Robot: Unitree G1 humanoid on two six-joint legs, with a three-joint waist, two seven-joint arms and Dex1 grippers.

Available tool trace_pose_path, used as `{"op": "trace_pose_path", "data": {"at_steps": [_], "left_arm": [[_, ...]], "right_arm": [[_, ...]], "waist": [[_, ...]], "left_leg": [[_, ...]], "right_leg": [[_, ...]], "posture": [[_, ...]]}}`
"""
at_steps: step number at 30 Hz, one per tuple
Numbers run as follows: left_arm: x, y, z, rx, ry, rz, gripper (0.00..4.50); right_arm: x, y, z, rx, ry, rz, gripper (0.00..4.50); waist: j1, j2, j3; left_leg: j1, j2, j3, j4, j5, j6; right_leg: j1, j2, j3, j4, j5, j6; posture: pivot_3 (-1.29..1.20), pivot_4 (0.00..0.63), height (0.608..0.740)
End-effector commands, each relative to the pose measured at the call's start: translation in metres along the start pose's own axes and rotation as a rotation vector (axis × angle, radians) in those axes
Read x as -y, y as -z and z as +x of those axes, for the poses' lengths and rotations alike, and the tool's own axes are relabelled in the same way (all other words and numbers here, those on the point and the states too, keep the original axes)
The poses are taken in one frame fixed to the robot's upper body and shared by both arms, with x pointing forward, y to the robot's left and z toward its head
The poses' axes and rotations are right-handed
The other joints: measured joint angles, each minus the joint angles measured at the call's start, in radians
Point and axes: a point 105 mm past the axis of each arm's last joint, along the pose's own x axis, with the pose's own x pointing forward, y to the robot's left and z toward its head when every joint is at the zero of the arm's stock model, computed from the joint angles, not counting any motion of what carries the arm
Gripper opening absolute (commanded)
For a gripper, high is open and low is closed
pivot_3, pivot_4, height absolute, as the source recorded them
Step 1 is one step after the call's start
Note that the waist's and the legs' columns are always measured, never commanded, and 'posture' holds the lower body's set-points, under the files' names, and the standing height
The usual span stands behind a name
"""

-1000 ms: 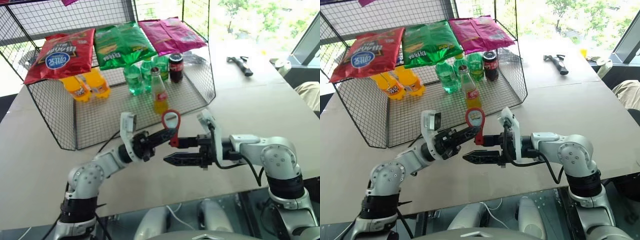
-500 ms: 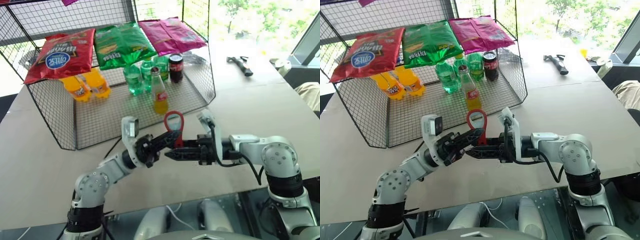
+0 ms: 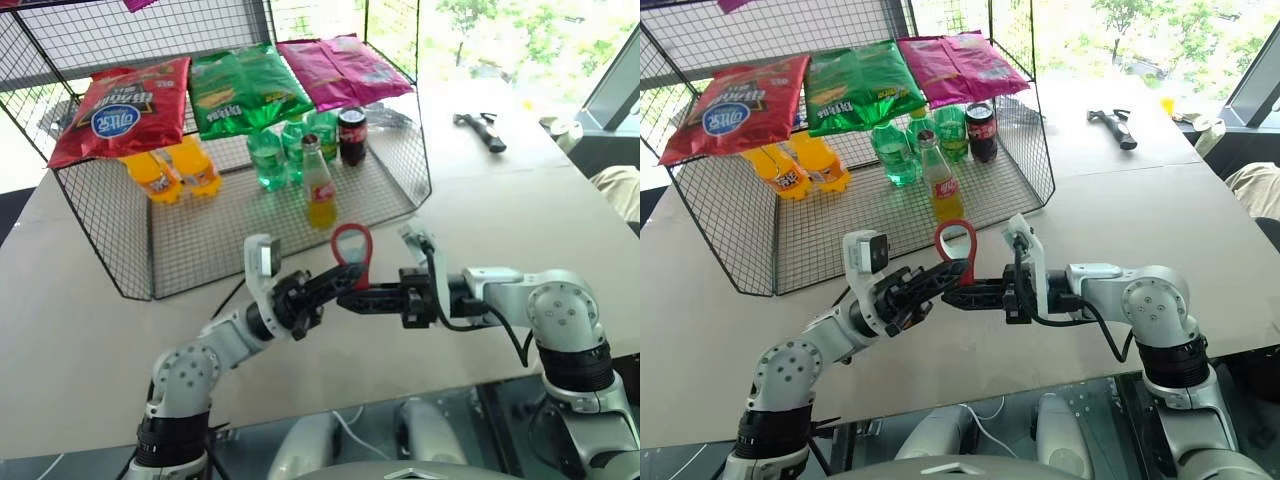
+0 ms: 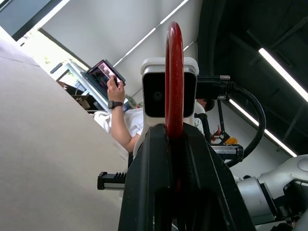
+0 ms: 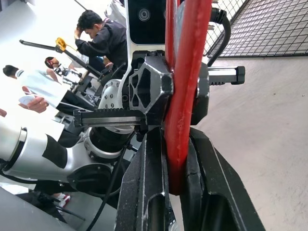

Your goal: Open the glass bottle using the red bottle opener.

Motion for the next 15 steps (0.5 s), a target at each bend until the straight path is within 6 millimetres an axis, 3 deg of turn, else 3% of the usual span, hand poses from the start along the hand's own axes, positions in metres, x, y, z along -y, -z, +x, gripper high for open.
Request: {"op": "trace_pose_path", "data": {"at_steps": [1,8,12,15], "left_arm": [[-0.016,-0.013,-0.012,0.043,-0.118,0.090,1.12],[-0.021,-0.015,-0.016,0.043,-0.144,0.120,4.45],[-0.033,-0.025,-0.020,0.093,-0.228,0.184,4.48],[-0.050,-0.045,-0.024,0.162,-0.369,0.336,4.48]], "right_arm": [[-0.009,0.008,-0.005,-0.045,-0.027,-0.060,0.00],[0.001,0.025,-0.022,-0.104,0.033,-0.055,0.00],[0.024,0.017,-0.031,-0.022,0.193,-0.109,0.00],[0.064,-0.005,-0.047,0.113,0.461,-0.228,0.00]], "waist": [[0.000,0.000,0.000],[0.001,-0.001,0.000],[0.003,-0.001,0.001],[0.006,-0.001,0.001]], "left_leg": [[0.000,0.000,0.000,0.000,0.000,0.000],[-0.001,0.000,0.000,0.000,0.000,0.000],[-0.001,0.000,0.000,0.000,0.000,0.000],[-0.001,0.000,0.000,0.000,0.000,0.000]], "right_leg": [[0.000,0.000,0.000,0.000,0.000,0.000],[0.000,0.000,0.000,-0.001,0.000,0.000],[0.000,0.000,0.000,-0.001,0.000,0.000],[0.000,-0.001,0.000,-0.001,0.000,0.000]], "posture": [[0.00,0.150,0.740],[0.00,0.150,0.740],[0.00,0.150,0.740],[0.00,0.150,0.740]]}}
